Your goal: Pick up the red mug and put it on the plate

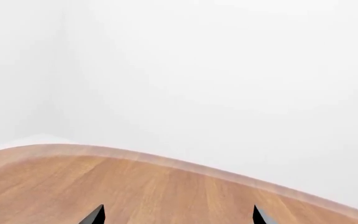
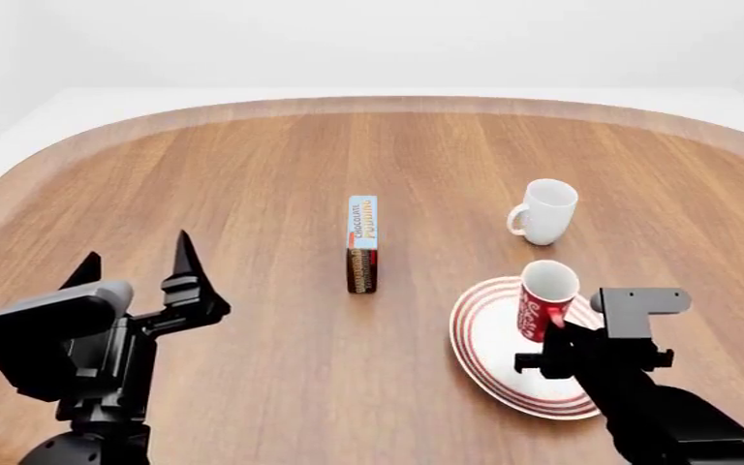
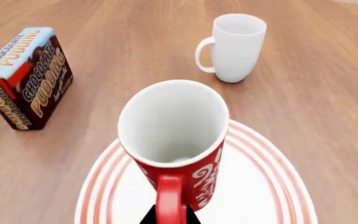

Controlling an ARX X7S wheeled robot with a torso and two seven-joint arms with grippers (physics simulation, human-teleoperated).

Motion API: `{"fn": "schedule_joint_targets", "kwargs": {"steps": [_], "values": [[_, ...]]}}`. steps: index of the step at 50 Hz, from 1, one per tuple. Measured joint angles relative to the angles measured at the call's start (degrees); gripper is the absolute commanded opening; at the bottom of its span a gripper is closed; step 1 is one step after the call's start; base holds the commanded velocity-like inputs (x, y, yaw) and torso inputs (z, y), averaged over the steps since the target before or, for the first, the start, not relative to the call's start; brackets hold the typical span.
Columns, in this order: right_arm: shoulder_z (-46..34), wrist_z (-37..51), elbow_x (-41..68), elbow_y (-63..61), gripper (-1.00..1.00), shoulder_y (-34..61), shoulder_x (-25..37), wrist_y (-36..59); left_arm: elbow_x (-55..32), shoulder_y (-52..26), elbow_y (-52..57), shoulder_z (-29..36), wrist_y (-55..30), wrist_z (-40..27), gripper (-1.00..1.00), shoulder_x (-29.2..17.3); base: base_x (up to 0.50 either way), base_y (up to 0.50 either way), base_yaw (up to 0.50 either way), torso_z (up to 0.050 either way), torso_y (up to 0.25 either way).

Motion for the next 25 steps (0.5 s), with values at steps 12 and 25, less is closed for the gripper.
{"fn": "schedule_joint_targets", "kwargs": {"steps": [12, 25], "values": [[-2.1, -1.8, -1.8, 7.7, -1.00, 4.2, -1.1, -2.2, -0.7, 0.0, 0.5, -0.3, 0.0, -0.2, 1.00, -0.4, 0.00, 0.00, 0.00, 0.000, 0.001], [-3.5, -2.9, -2.8, 13.0, -1.00, 6.3, -1.8, -3.3, -1.3, 0.1, 1.0, -0.5, 0.0, -0.5, 1.00, -0.7, 0.00, 0.00, 0.00, 0.000, 0.000]]}}
